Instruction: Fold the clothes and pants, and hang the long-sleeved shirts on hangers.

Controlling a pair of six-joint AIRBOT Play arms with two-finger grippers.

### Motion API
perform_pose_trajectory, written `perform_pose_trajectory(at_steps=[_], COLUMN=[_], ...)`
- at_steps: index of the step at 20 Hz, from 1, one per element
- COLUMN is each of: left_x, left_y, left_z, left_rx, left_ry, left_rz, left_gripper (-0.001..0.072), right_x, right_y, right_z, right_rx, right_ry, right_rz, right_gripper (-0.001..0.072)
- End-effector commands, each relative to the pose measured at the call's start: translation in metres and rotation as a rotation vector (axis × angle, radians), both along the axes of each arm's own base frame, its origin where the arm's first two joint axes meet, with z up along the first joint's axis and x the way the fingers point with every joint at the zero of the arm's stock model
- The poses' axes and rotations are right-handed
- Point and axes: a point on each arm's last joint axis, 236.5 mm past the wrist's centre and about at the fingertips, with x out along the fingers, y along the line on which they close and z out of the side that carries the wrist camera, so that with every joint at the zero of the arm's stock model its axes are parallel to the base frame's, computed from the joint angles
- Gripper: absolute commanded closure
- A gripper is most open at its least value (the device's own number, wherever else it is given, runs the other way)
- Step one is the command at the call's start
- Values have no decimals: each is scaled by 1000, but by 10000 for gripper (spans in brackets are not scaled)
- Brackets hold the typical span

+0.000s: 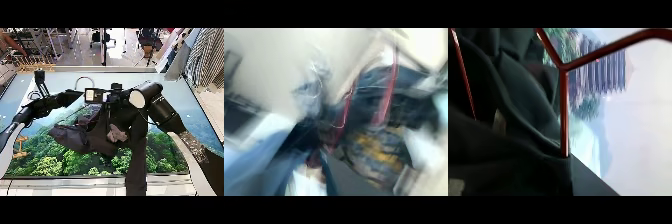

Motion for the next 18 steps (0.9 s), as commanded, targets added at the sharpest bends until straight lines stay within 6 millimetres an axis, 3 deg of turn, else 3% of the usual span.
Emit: perform_pose_trajectory(at_steps=[1,2,3,5,7,9,12,14,16,18], left_x=[41,52,62,75,72,54,2,-27,-33,-19], left_y=[28,42,58,92,116,124,96,66,35,-3], left_z=[1,2,4,15,17,2,-28,-70,-108,-129], left_rx=[-3,2,8,17,93,245,485,655,743,743], left_ry=[51,71,85,119,236,397,541,684,794,850], left_rz=[176,230,291,399,439,443,319,248,255,316], left_gripper=[130,28,-5,-5,9,145,151,153,157,157], right_x=[-2,-5,-6,-1,14,34,50,49,47,41], right_y=[-9,-12,-16,-28,-46,-71,-99,-98,-97,-97], right_z=[-4,-8,-11,-13,-11,-4,2,1,-1,-5], right_rx=[-26,-38,-54,-72,-48,-10,10,19,35,26], right_ry=[26,44,54,65,62,37,3,9,32,57], right_rz=[-26,-30,-44,-120,-274,-450,-600,-610,-629,-636], right_gripper=[692,692,693,693,693,693,693,692,692,692])
